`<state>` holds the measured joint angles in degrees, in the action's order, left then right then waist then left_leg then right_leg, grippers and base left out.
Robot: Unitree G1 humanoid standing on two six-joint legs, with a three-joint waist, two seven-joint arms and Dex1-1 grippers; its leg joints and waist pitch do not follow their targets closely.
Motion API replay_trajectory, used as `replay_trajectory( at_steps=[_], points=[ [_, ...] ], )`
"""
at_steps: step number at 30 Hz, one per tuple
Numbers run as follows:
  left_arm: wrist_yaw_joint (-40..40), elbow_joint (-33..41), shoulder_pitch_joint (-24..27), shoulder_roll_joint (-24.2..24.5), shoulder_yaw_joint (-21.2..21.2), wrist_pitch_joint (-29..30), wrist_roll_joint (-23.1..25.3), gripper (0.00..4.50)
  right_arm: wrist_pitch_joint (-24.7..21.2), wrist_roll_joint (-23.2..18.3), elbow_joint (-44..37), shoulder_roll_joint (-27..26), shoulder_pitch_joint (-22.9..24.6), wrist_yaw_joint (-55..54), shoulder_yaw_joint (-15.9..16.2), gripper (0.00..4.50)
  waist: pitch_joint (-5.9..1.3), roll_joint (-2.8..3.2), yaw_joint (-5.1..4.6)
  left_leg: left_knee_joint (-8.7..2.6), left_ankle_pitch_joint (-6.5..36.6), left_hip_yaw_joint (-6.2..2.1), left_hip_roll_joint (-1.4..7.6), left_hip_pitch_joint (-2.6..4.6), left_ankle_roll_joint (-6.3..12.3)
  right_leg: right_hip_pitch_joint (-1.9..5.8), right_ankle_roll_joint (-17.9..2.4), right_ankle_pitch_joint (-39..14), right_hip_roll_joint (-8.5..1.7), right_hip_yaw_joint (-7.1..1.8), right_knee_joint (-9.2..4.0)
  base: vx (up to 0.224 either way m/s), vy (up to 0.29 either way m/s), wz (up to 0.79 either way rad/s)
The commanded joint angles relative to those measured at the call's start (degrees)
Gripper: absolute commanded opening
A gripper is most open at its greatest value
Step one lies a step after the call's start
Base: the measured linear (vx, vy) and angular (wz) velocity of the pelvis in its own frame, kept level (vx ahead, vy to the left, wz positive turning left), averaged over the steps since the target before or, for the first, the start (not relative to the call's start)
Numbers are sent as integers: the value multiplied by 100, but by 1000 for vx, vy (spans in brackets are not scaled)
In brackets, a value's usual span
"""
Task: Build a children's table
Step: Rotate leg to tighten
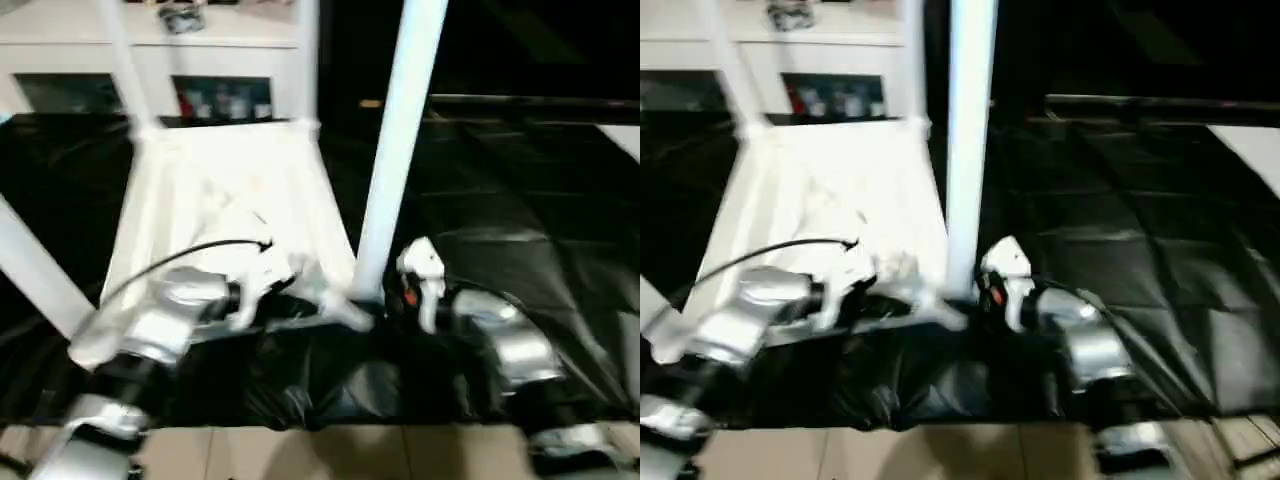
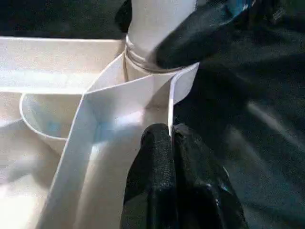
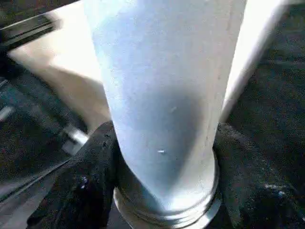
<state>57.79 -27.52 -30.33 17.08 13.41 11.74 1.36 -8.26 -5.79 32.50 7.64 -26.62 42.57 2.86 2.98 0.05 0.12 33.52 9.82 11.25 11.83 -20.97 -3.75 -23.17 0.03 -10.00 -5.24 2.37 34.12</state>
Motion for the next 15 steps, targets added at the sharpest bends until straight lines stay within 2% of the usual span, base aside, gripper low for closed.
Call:
replay_trajectory(
  at_steps=[1,3,6,8,10,13,14,15],
  points=[
    [-316,188,-216,-365,145,65,-52,0,-131,66,221,-445,-86,-243,367,260,-327,10,14,-458,2267,-123,81,73,-156,160,-873,-2636,-214,-115,-509,0,0,0],
    [-783,288,-206,-630,134,240,85,0,-205,217,505,-944,-321,-1175,239,260,-321,23,-43,-449,2326,-125,74,71,-160,136,-863,-2692,-216,-116,-524,0,0,0],
    [-914,356,-174,-738,164,269,137,0,-112,238,510,-1186,-397,-1282,297,260,-327,34,-102,-446,2377,-132,67,66,-125,134,-828,-2712,-206,-105,-548,0,0,0],
    [-875,386,-150,-744,188,242,121,0,-29,239,446,-1220,-383,-1193,339,260,-344,31,-92,-442,2324,-119,71,69,-67,136,-893,-2430,-194,-118,-531,0,0,0],
    [-783,424,-113,-728,213,188,84,0,29,136,347,-1245,-356,-1034,315,330,-354,36,-93,-444,2224,-110,77,48,-36,157,-987,-2126,-188,-127,-498,0,0,0],
    [-598,471,-67,-628,252,132,43,0,-73,31,253,-1052,-333,-827,227,332,-362,48,-95,-441,2095,-94,85,43,20,180,-1144,-1713,-182,-137,-456,0,0,0],
    [-567,483,-58,-612,247,144,29,0,-80,28,225,-1004,-321,-800,206,358,-363,46,-95,-440,2032,-88,84,35,40,192,-1187,-1622,-185,-137,-448,0,0,0],
    [-421,477,-49,-561,251,86,-16,0,-109,9,141,-860,-287,-632,207,358,-363,70,-95,-437,2024,-85,81,43,44,192,-1197,-1604,-180,-137,-446,0,0,0]
  ],
)
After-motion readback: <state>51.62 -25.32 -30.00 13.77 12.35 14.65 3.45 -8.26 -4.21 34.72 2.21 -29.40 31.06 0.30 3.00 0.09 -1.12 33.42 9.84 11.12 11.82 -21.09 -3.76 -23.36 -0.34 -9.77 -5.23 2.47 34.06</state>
